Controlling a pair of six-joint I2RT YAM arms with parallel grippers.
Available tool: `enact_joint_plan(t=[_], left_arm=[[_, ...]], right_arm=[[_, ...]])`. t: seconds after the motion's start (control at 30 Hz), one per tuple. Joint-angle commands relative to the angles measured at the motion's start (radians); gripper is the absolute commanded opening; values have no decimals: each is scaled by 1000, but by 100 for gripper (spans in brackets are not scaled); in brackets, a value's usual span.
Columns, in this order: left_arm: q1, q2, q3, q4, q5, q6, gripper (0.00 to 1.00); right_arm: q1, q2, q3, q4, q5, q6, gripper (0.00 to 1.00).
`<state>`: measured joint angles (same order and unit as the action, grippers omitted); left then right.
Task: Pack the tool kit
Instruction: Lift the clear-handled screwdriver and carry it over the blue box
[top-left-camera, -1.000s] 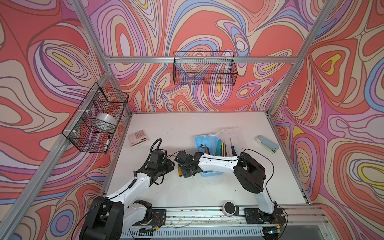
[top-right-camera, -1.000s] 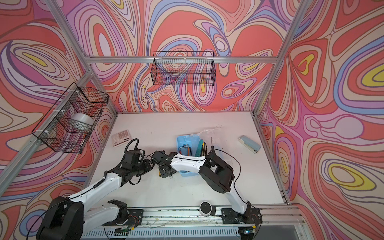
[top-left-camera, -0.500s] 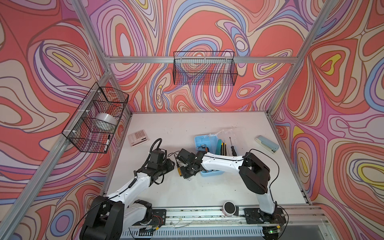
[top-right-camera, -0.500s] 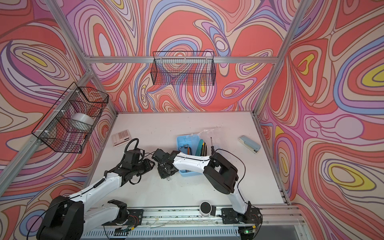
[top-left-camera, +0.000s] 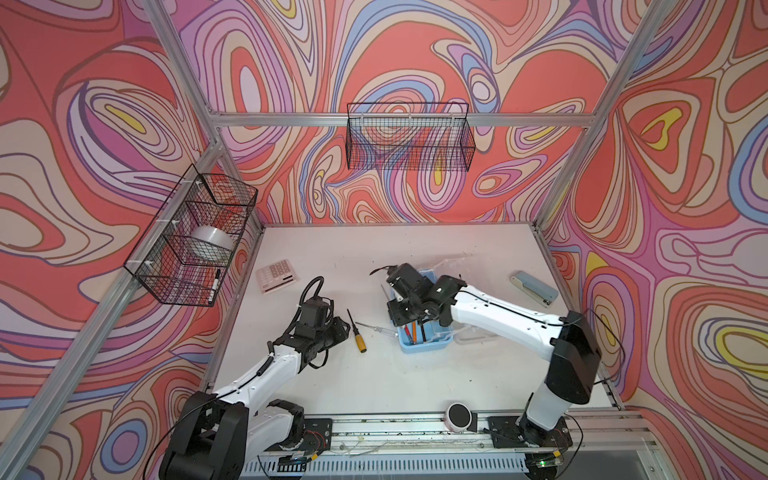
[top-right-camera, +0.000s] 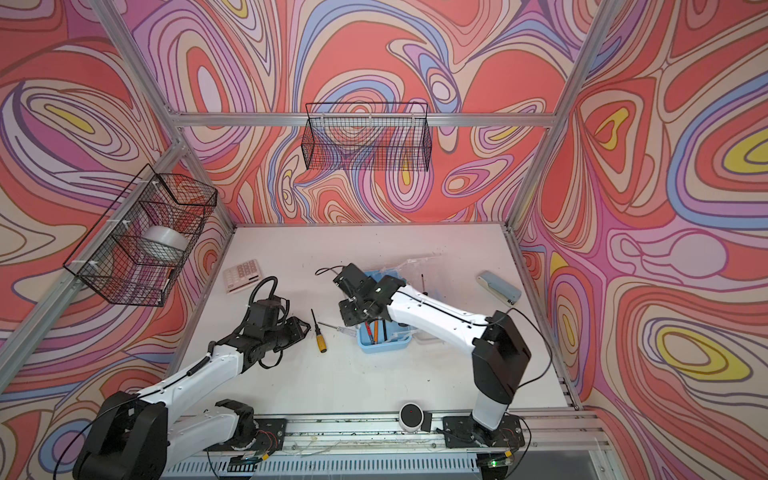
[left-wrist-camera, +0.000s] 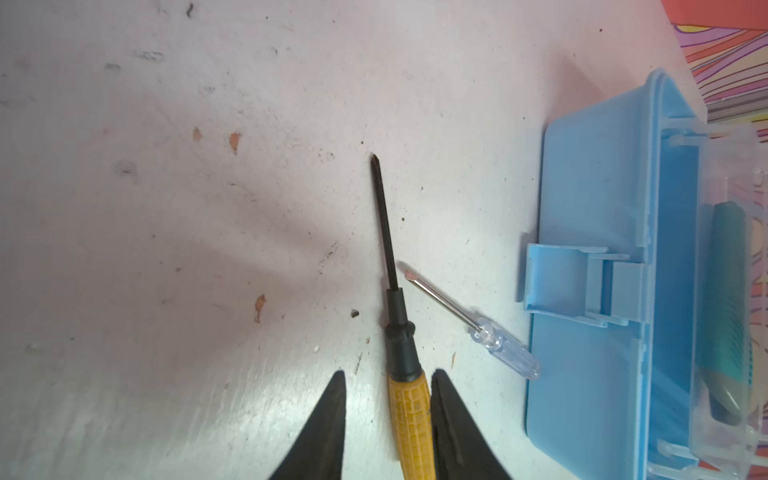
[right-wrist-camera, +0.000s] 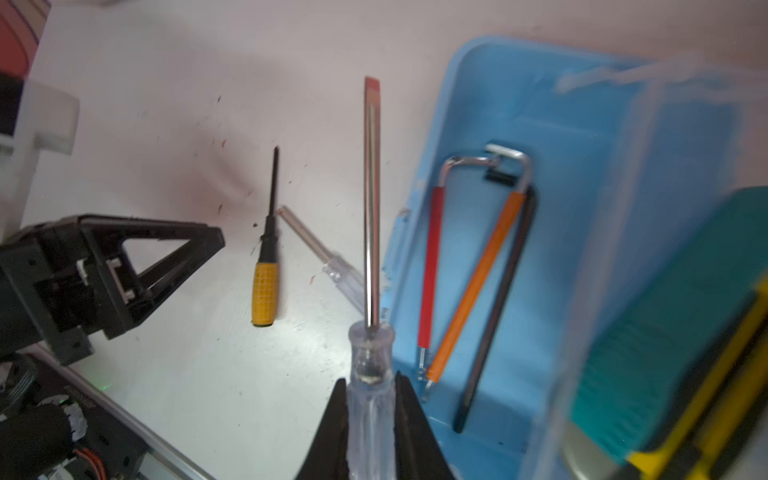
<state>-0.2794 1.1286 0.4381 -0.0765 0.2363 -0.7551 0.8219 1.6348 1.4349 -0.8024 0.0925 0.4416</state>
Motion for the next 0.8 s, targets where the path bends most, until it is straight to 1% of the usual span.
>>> enact_joint_plan(t=[0.0,0.13,0.17,0.23,0.33,0.57,0.77], left_arm=[[-4,14,30,25,16,15,35],[-58,23,67,-2,-29,38,36],[-75,29,67,-9,-43,42,36],[-111,41,114,-19,-72,50,36],[-128,61,120,-4,-70,43,36],[-142,82,131,0,-74,41,36],[-148,83,136,-7,-78,42,36]], right_arm=[[-91,-82,-54,-97,134,-64,0],[-203,-168,-123,-119,159,-105,0],[-220,-183,-137,-125,170,-112,0],[-256,-212,-166,-134,194,-123,0],[-294,-241,-203,-132,211,-138,0],[-338,-268,-253,-115,216,-160,0],[-362,-267,-291,-79,191,-168,0]])
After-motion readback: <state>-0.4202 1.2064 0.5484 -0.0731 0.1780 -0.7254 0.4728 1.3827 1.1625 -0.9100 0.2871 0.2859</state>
